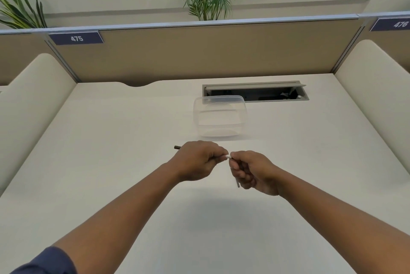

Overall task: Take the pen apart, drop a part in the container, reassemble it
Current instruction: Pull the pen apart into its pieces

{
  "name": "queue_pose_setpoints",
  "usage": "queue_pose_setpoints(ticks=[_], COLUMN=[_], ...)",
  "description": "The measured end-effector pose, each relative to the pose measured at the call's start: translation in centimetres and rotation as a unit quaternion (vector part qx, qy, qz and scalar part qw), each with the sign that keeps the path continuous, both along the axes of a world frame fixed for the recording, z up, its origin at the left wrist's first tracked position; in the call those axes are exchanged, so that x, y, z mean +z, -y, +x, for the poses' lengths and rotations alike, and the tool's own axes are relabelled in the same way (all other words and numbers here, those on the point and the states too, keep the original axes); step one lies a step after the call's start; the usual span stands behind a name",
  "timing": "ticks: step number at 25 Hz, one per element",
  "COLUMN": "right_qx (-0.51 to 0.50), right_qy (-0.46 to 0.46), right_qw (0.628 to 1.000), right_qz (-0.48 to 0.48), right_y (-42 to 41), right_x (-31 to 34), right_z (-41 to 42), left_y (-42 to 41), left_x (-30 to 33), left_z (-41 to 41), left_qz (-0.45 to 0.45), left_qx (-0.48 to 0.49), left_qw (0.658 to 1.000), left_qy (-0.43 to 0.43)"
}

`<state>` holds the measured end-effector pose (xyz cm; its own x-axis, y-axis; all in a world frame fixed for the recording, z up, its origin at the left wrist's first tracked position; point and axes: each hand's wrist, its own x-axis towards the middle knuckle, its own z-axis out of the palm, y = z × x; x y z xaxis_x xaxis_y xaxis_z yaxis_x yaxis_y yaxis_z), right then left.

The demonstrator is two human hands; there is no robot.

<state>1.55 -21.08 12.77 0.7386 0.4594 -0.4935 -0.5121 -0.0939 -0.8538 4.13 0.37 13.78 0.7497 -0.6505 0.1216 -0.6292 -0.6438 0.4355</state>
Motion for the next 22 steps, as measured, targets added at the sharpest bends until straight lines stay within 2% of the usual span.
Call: queue_pose_setpoints(ticks=[2,4,5,6,9,10,11,12,13,14,15,16,18,19,20,22], right_qx=[0.030,0.050,0.067,0.095,0.195,0.203,0.196,0.173,0.132,0.082,0.034,0.000,-0.023,-0.028,-0.029,-0.023], right_qy=[0.057,0.157,0.223,0.298,0.497,0.533,0.543,0.520,0.460,0.368,0.259,0.144,-0.006,-0.027,-0.019,0.089], right_qw=[0.998,0.983,0.964,0.929,0.764,0.726,0.719,0.749,0.815,0.892,0.950,0.984,0.999,0.999,0.999,0.994], right_qz=[-0.017,-0.080,-0.132,-0.195,-0.362,-0.383,-0.388,-0.371,-0.325,-0.251,-0.169,-0.104,-0.024,-0.005,-0.005,-0.056], right_y=[-0.1,-0.1,-0.1,0.0,0.5,0.7,0.8,0.8,0.7,0.5,0.3,0.3,0.4,0.4,0.2,-0.2], right_x=[0.2,0.1,0.0,-0.1,-0.5,-0.6,-0.7,-0.7,-0.7,-0.6,-0.5,-0.3,-0.3,-0.3,-0.3,-0.6], right_z=[-0.2,-0.6,-0.8,-1.0,-1.2,-1.1,-1.0,-0.9,-0.8,-0.8,-0.6,-0.5,-0.4,-0.4,-0.4,-0.7], left_y=[-0.1,-0.1,-0.2,-0.4,-0.8,-0.8,-0.7,-0.5,-0.2,0.1,0.2,0.3,0.1,0.0,0.0,0.1], left_x=[0.1,0.4,0.7,0.9,1.1,1.0,0.8,0.5,0.2,-0.1,-0.4,-0.6,-0.9,-0.9,-0.8,-0.6], left_z=[0.1,0.4,0.5,0.6,0.6,0.5,0.3,0.1,-0.1,-0.3,-0.6,-0.7,-0.7,-0.7,-0.7,-0.4], left_qz=[0.000,-0.019,-0.034,-0.046,-0.055,-0.050,-0.042,-0.029,-0.014,0.001,0.010,0.014,0.012,0.010,0.010,0.012], left_qx=[0.019,0.037,0.035,0.025,0.006,0.011,0.020,0.031,0.040,0.041,0.034,0.025,0.018,0.018,0.020,0.026], left_qw=[0.998,0.980,0.965,0.950,0.918,0.920,0.935,0.956,0.977,0.991,0.998,1.000,0.999,0.999,0.999,0.999], left_qy=[-0.066,-0.196,-0.258,-0.306,-0.393,-0.388,-0.352,-0.290,-0.211,-0.129,-0.060,-0.009,0.038,0.042,0.036,-0.022])
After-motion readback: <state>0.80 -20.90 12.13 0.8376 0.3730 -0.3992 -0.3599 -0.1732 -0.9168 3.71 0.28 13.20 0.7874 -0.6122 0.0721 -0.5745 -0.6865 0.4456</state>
